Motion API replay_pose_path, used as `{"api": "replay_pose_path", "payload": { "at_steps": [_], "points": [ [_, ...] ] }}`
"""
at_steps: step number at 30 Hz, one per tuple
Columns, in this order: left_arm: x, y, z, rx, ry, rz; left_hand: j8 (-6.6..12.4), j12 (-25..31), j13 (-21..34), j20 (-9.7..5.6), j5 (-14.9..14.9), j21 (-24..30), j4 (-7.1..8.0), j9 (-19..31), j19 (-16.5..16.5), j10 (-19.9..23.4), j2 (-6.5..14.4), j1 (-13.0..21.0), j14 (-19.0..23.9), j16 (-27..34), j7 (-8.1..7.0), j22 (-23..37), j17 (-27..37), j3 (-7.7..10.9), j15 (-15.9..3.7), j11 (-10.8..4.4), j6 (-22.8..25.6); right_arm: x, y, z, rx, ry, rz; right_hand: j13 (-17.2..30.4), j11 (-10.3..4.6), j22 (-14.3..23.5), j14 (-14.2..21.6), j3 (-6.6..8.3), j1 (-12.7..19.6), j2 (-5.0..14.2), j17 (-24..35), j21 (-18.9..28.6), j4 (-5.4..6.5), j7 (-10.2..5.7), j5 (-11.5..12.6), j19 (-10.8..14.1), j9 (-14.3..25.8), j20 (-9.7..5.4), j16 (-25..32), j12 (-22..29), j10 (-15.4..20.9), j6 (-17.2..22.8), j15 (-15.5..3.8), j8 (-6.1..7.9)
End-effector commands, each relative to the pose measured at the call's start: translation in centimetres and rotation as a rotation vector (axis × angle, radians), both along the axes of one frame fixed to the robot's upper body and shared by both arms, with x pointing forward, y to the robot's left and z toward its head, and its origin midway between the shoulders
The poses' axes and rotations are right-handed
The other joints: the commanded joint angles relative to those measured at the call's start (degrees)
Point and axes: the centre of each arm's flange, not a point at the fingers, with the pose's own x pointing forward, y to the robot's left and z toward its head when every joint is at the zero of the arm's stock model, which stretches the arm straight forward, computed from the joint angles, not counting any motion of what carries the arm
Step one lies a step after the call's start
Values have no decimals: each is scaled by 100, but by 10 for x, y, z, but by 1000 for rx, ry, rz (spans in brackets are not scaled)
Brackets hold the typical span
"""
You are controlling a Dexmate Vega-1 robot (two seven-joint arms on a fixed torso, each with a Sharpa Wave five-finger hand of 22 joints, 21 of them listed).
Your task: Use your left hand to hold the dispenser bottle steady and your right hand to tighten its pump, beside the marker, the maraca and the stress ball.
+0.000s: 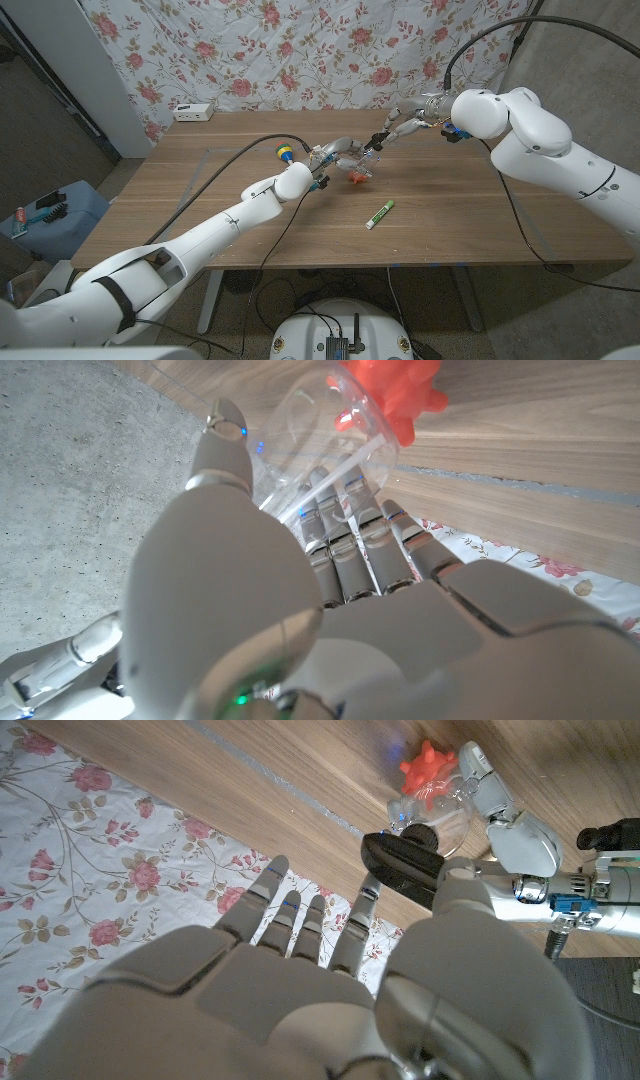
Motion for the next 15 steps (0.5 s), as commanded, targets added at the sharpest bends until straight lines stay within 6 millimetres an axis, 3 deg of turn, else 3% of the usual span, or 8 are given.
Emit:
{"api": "replay_pose_path", "payload": {
  "at_steps": [1, 15],
  "points": [
    [2, -1, -1, -5, -1, -5, 21, 11, 24, -574, 3, -5, 553, 2, 3, 392, 766, 11, 405, 28, -231, 17, 25, 603, -781, -348, 1209, 0, 1, -6, 39, -16, -17, 20, 0, 18, 114, -52, -104, 16, 30, 41, 33, 46, -4, 79, 9, 3, 66, 56, 143, 159, -21, 63],
    [5, -4, 0, -3, 4, -9, 20, -8, 45, -574, 4, -6, 545, 1, 3, 393, 754, 15, 391, 25, -224, 17, 28, 623, -763, -341, 1212, 4, 3, -15, 75, -32, -28, 16, 55, 18, 312, -155, -330, 29, 21, 39, 107, 156, 1, 169, -7, 1, 102, 91, 449, 606, -32, 149]
  ]
}}
